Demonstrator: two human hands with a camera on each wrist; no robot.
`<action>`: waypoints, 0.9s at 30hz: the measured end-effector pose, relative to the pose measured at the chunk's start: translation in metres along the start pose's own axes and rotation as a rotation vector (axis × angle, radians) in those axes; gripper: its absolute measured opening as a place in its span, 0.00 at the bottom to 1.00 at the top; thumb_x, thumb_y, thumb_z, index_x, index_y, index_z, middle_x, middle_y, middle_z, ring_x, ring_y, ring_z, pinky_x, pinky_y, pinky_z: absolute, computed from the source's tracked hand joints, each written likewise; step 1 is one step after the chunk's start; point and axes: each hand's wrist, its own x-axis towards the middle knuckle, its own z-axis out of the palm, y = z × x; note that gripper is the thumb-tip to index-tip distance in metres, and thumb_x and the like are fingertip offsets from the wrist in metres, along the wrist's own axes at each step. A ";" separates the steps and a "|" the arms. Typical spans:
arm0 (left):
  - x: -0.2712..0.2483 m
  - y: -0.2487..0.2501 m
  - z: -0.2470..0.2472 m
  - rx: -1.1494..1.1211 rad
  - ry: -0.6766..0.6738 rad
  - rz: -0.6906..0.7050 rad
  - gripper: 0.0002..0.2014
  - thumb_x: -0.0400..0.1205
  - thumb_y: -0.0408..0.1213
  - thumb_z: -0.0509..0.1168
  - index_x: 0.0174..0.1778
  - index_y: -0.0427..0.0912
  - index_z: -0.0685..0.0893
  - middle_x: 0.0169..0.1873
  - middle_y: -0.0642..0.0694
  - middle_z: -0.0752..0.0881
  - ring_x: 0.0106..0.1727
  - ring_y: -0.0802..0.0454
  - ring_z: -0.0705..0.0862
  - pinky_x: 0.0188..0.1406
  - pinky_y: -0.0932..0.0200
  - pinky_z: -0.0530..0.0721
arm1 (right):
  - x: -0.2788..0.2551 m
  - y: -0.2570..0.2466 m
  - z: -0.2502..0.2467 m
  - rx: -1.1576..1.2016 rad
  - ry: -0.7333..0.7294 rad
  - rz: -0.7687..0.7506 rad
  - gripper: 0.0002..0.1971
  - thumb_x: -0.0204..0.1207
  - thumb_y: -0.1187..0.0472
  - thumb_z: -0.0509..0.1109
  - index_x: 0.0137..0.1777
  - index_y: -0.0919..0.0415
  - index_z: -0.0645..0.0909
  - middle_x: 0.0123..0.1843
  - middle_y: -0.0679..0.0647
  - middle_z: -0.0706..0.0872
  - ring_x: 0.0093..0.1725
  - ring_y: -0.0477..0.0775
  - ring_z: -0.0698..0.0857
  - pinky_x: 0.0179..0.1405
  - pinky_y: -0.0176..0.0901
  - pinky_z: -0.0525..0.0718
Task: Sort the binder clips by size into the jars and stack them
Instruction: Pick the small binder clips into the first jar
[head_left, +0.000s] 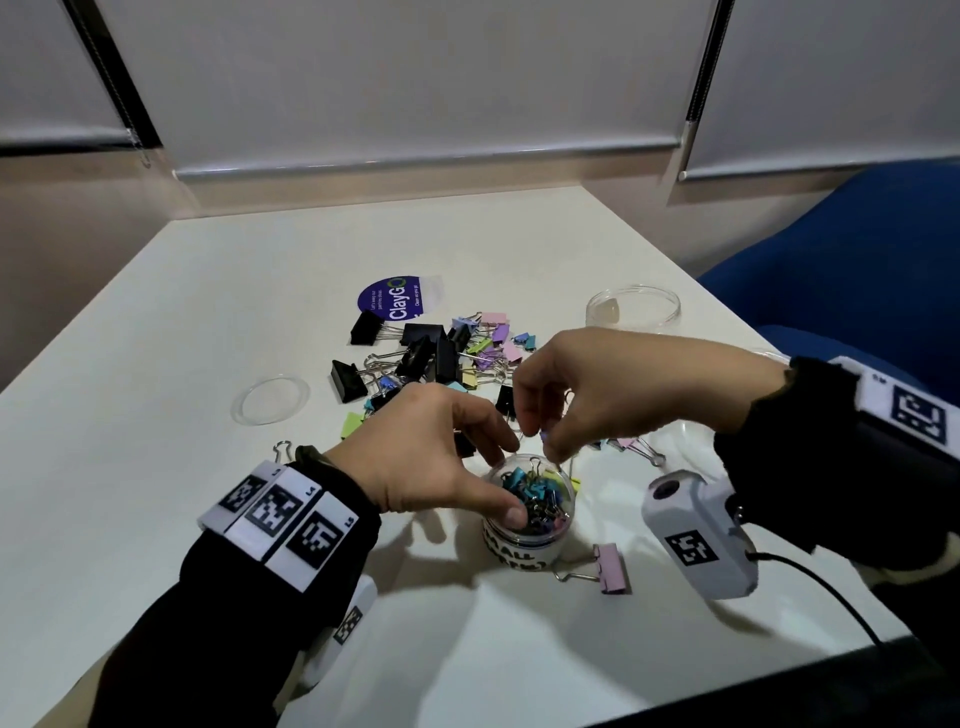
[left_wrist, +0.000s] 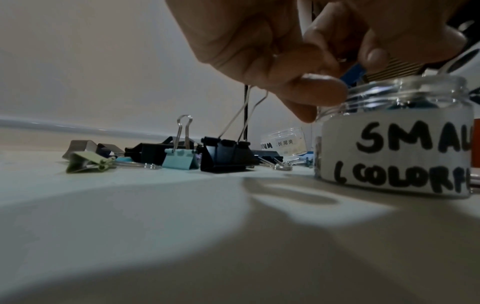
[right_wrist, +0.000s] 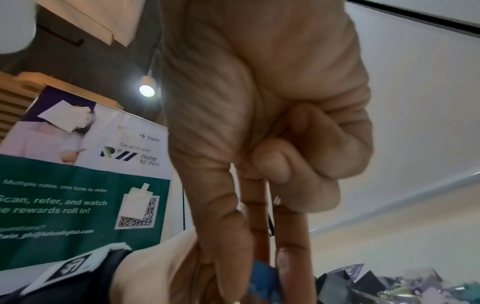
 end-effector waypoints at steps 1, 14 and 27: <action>0.000 -0.001 0.000 -0.011 0.004 0.005 0.24 0.55 0.47 0.87 0.46 0.51 0.91 0.39 0.57 0.90 0.35 0.69 0.85 0.39 0.67 0.83 | -0.001 -0.002 0.003 -0.015 -0.003 -0.012 0.10 0.65 0.61 0.80 0.45 0.51 0.85 0.42 0.48 0.90 0.40 0.46 0.87 0.43 0.47 0.86; 0.002 -0.005 0.000 -0.043 0.147 0.051 0.10 0.70 0.30 0.66 0.37 0.48 0.91 0.28 0.53 0.89 0.23 0.59 0.84 0.25 0.65 0.81 | -0.002 -0.006 0.013 -0.072 -0.030 -0.028 0.08 0.73 0.63 0.71 0.48 0.49 0.85 0.48 0.48 0.88 0.47 0.51 0.86 0.48 0.53 0.88; 0.007 -0.008 0.002 0.116 0.039 0.010 0.06 0.74 0.35 0.70 0.42 0.50 0.91 0.36 0.57 0.90 0.31 0.69 0.83 0.32 0.73 0.76 | 0.006 -0.003 0.004 0.255 -0.011 0.101 0.15 0.77 0.74 0.54 0.49 0.62 0.82 0.48 0.58 0.88 0.43 0.54 0.91 0.35 0.43 0.89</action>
